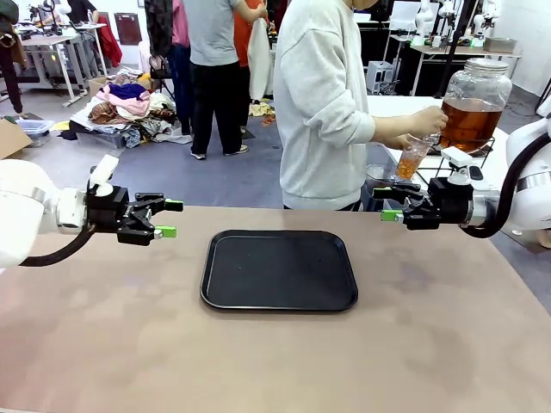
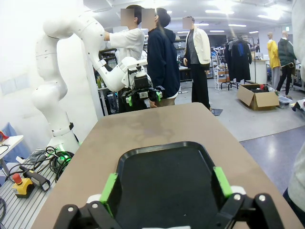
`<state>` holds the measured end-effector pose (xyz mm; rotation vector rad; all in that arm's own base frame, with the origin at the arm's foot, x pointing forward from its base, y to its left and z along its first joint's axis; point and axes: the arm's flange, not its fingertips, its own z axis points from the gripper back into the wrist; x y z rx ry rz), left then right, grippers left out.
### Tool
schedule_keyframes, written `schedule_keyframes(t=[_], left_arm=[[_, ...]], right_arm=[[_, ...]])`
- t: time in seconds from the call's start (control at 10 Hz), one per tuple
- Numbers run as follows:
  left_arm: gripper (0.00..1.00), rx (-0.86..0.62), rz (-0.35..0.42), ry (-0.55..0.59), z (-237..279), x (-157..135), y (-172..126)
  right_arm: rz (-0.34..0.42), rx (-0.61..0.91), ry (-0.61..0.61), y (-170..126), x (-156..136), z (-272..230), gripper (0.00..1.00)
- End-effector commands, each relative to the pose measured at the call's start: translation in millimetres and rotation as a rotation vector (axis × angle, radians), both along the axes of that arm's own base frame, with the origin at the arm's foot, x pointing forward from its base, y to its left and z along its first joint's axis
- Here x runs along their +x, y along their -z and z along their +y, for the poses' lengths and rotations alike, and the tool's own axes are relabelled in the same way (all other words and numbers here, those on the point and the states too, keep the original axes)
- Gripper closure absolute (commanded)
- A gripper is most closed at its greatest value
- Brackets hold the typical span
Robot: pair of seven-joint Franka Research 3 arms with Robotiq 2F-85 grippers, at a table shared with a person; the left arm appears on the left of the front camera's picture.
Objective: Pour the drink into the iced cup.
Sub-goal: Open the gripper to release the iced cup you were holding.
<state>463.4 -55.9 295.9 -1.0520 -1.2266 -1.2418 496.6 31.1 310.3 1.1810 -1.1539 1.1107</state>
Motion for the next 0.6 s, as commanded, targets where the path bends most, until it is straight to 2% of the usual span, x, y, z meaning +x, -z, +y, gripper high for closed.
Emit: schedule_keyframes(t=[0.0, 0.5], left_arm=[[0.0, 0.001, 0.006, -0.01, -2.2, 0.5, -2.1], [0.0, 0.001, 0.006, -0.01, -2.2, 0.5, -2.1]], right_arm=[[0.009, 0.0, -0.002, -3.2, 0.5, 1.2, 0.0], [0.009, 0.0, -0.002, -3.2, 0.5, 1.2, 0.0]])
